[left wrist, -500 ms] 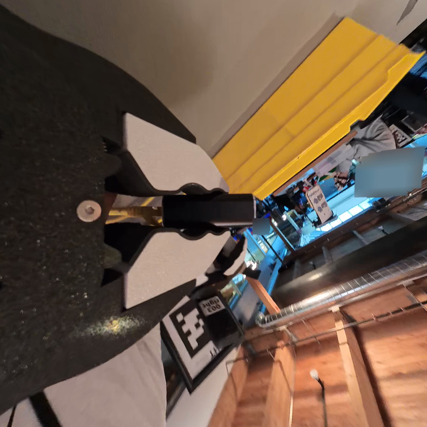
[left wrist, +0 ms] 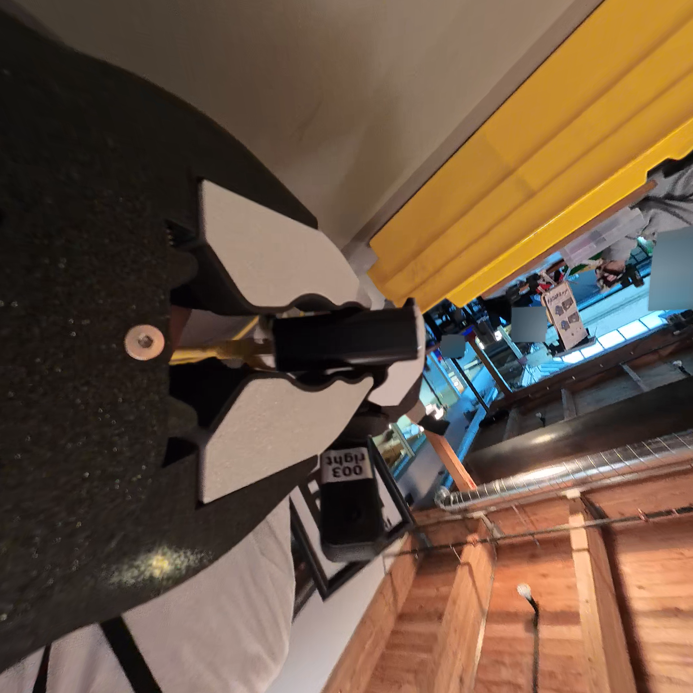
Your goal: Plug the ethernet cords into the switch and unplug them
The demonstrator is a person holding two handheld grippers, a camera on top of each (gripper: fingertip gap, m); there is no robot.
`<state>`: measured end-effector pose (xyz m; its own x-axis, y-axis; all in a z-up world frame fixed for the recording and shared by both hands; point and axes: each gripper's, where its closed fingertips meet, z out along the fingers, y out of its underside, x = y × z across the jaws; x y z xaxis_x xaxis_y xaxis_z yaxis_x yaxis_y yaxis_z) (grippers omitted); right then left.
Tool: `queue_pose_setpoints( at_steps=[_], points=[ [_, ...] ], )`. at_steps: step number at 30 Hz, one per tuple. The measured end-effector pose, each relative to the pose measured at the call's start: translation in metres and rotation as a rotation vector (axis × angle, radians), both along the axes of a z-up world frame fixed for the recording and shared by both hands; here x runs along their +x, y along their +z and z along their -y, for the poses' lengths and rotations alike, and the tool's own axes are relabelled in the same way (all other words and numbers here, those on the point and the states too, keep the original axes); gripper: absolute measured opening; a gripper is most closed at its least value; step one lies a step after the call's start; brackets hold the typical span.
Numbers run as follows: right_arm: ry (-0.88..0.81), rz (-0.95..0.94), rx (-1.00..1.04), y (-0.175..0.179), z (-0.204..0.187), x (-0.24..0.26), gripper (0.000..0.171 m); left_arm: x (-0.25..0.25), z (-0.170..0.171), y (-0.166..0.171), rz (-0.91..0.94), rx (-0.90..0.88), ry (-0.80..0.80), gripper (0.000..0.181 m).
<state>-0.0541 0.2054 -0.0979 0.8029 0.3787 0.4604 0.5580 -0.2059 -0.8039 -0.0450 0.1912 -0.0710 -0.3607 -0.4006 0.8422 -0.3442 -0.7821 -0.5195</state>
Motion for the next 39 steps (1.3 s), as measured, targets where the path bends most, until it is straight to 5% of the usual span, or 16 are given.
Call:
queue_pose_setpoints(
  at_steps=[6,9,13,21,26,35,39],
  points=[
    [-0.180,-0.366,-0.183,-0.003,-0.010,0.046,0.069,-0.002,-0.022,0.000,-0.075,0.256,0.164,0.042],
    [-0.215,-0.479,-0.256,-0.003,-0.007,0.052,0.069,-0.008,-0.014,-0.004,-0.143,0.573,0.150,0.041],
    [-0.199,-0.299,-0.162,0.005,-0.004,0.042,0.069,-0.015,-0.003,-0.016,-0.234,0.945,0.142,0.028],
    [-0.182,-0.257,-0.201,-0.015,0.000,0.018,0.068,-0.028,0.003,-0.046,-0.394,1.209,0.180,0.015],
    [-0.129,-0.280,-0.411,-0.028,0.011,0.007,0.069,-0.040,-0.001,-0.057,-0.500,1.413,0.189,0.013],
    [-0.190,-0.103,-0.444,-0.031,0.009,0.007,0.070,-0.043,0.005,-0.049,-0.515,1.516,0.220,0.013],
    [-0.186,-0.054,-0.345,-0.023,0.007,0.012,0.070,-0.041,0.015,-0.041,-0.410,1.131,0.232,0.020]
  ],
)
